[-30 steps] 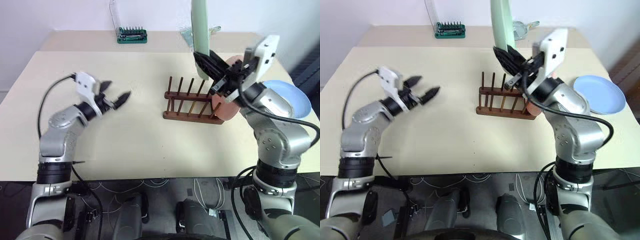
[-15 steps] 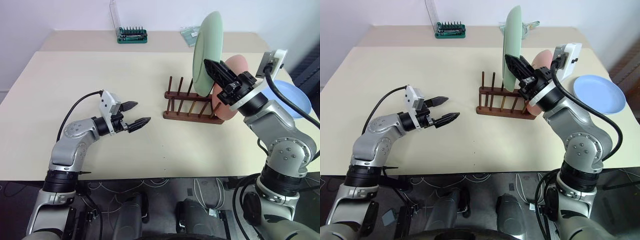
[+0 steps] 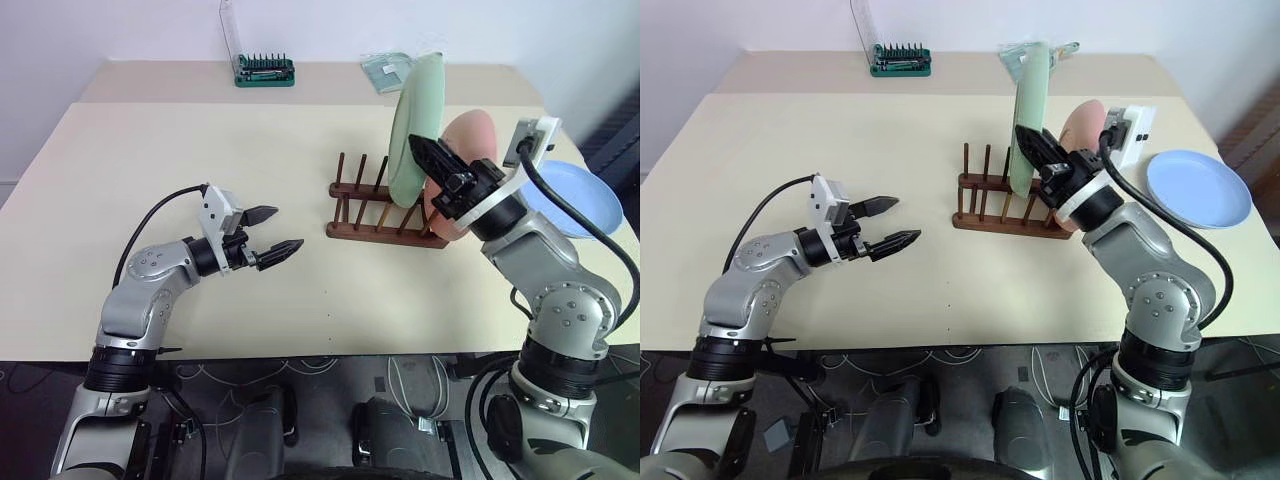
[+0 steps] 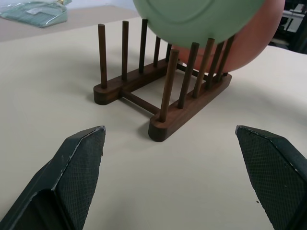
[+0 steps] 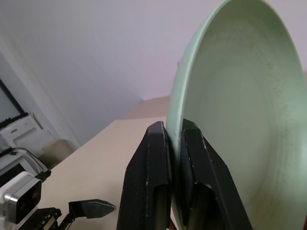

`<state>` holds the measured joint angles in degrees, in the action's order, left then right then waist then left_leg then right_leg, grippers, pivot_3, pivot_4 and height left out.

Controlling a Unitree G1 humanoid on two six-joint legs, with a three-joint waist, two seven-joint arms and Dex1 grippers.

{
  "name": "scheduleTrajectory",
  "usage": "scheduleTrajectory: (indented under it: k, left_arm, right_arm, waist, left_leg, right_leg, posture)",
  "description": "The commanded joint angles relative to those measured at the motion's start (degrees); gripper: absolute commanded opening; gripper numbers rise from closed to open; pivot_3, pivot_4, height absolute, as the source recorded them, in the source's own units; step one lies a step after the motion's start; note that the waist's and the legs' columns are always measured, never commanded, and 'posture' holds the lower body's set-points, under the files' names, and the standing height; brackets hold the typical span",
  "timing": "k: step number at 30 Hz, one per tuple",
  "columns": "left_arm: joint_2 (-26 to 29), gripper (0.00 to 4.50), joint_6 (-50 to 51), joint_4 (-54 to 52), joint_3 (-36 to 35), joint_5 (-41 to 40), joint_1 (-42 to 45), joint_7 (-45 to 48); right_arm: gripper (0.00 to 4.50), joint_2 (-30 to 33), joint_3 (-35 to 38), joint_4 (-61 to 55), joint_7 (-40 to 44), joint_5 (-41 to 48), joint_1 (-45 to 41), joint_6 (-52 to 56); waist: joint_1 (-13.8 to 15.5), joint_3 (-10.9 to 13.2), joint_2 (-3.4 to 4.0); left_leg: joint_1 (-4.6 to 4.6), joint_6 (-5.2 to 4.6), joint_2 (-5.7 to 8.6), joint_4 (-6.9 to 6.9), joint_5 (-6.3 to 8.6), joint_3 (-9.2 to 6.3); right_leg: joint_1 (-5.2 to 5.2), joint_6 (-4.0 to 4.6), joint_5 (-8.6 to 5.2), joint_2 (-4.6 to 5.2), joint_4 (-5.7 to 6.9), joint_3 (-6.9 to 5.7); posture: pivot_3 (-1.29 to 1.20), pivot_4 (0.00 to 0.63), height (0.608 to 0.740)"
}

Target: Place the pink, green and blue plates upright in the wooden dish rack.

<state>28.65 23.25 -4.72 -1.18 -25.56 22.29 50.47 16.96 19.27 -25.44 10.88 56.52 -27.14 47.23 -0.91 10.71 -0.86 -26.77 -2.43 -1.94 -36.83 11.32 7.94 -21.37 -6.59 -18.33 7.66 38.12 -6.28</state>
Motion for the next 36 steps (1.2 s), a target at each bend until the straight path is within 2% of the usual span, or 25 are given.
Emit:
scheduleTrajectory:
  k: [1, 8, 11, 18, 27, 36]
  left_arm:
    - [-0.04, 4.46, -0.79, -1.5, -0.14, -0.1, 0.1, -0.05]
    - [-0.34, 4.46, -1.18, -1.22, 0.07, 0.22, 0.0, -0.16]
    - [-0.39, 4.5, -1.3, -1.18, 0.02, 0.2, 0.0, -0.28]
    - [-0.55, 4.5, -1.66, -0.97, 0.1, 0.27, -0.41, -0.24]
    - [-0.81, 4.5, -1.97, -0.38, 0.13, 0.55, -0.49, -0.1]
    - [-1.04, 4.5, -2.44, 0.28, 0.32, 0.65, -0.33, 0.08]
  right_arm:
    - [0.0, -0.78, 0.29, -0.94, -1.16, 2.18, -0.14, -1.68]
    - [0.0, -1.83, 0.16, 0.94, -3.11, 2.73, 0.51, -2.38]
    - [1.05, -1.79, -0.18, 1.1, -3.24, 2.85, 0.56, -2.55]
    - [4.49, -1.13, -0.78, 0.99, -3.08, 2.03, 0.89, -2.94]
    - [4.49, 2.41, -1.8, -0.28, -1.97, 0.26, 0.66, -2.9]
    - [4.49, 9.55, -4.21, -3.15, 2.72, -3.03, 0.31, -3.26]
  waist:
    - [-0.05, 0.0, 0.0]
    - [-0.01, 0.0, 0.01]
    - [-0.05, 0.0, 0.02]
    - [0.01, 0.01, 0.03]
    - [0.01, 0.01, 0.04]
    - [0.03, 0.02, 0.05]
  left_leg:
    - [0.0, 0.0, 0.0, 0.0, 0.0, 0.0]
    - [0.01, 0.0, 0.0, 0.0, 0.0, 0.0]
    - [0.0, 0.0, 0.0, 0.0, 0.0, 0.0]
    - [0.0, 0.0, 0.0, 0.0, 0.0, 0.0]
    - [0.0, 0.0, 0.0, 0.01, 0.0, 0.0]
    - [0.0, -0.01, 0.0, 0.0, 0.01, 0.0]
  right_leg:
    - [0.0, 0.0, 0.0, 0.0, 0.0, 0.0]
    - [0.01, 0.0, 0.0, 0.0, 0.0, 0.0]
    - [0.0, 0.0, 0.0, 0.0, 0.0, 0.0]
    - [0.0, 0.0, 0.0, 0.0, -0.01, 0.01]
    - [0.0, 0.0, 0.0, 0.0, -0.01, 0.01]
    - [0.01, 0.0, 0.0, 0.01, -0.02, 0.01]
  posture:
    - [0.0, 0.15, 0.736]
    - [0.0, 0.15, 0.736]
    - [0.0, 0.15, 0.736]
    - [0.0, 0.15, 0.736]
    - [0.0, 0.15, 0.736]
    - [0.0, 0.15, 0.736]
